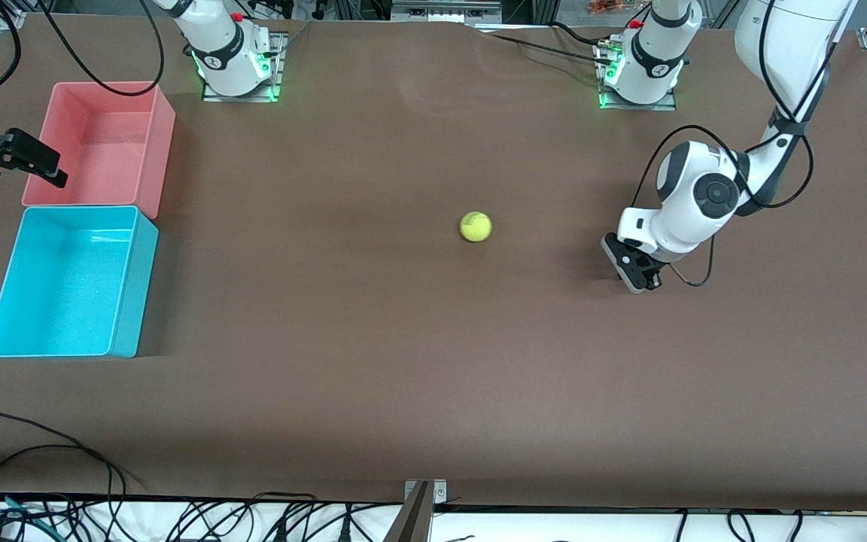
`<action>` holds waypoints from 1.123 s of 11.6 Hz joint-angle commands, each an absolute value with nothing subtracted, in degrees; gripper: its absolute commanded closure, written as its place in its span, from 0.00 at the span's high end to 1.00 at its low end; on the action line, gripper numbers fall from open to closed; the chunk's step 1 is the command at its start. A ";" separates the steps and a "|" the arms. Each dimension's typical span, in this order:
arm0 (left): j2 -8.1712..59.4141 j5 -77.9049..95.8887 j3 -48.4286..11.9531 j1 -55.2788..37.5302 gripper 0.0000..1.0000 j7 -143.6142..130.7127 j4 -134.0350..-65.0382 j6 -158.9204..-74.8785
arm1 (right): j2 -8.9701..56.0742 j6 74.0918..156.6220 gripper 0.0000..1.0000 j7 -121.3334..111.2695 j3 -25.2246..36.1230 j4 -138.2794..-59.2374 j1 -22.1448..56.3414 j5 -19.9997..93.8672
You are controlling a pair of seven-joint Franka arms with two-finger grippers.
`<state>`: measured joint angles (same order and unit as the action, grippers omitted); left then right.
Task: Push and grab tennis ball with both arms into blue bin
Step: 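Raise the left gripper back while the right gripper reaches the ball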
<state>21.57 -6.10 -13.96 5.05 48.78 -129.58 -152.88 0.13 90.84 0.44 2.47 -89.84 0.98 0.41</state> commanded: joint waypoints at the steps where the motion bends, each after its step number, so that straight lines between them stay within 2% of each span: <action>1: 20.22 -7.73 -12.14 6.33 0.00 50.09 -129.29 -151.35 | 0.44 90.09 1.00 0.35 2.29 -88.68 0.97 -0.09; 2: 19.34 -7.73 -10.91 6.33 0.02 50.36 -129.55 -151.09 | 0.44 90.09 1.00 0.35 2.29 -88.68 0.97 -0.09; 4: 16.36 -7.56 -8.54 6.42 0.46 50.36 -129.73 -148.37 | 0.44 90.09 1.00 0.35 2.29 -88.68 0.88 -0.09; 5: 14.52 -7.56 -7.31 6.42 0.99 50.36 -129.73 -146.79 | 0.44 90.09 1.00 0.35 2.29 -88.68 0.88 -0.09; 8: 8.02 -7.47 -5.63 6.33 1.00 49.40 -130.43 -140.73 | 0.35 90.09 1.00 0.35 2.37 -88.68 0.88 -0.18; 11: 1.86 -7.73 -5.01 8.00 1.00 49.48 -132.09 -139.84 | 0.44 90.09 1.00 0.70 2.55 -88.68 0.79 -0.61; 13: 0.80 -7.73 -5.10 8.00 1.00 49.48 -132.19 -139.75 | 0.35 89.74 1.00 0.79 2.72 -88.68 0.70 -1.23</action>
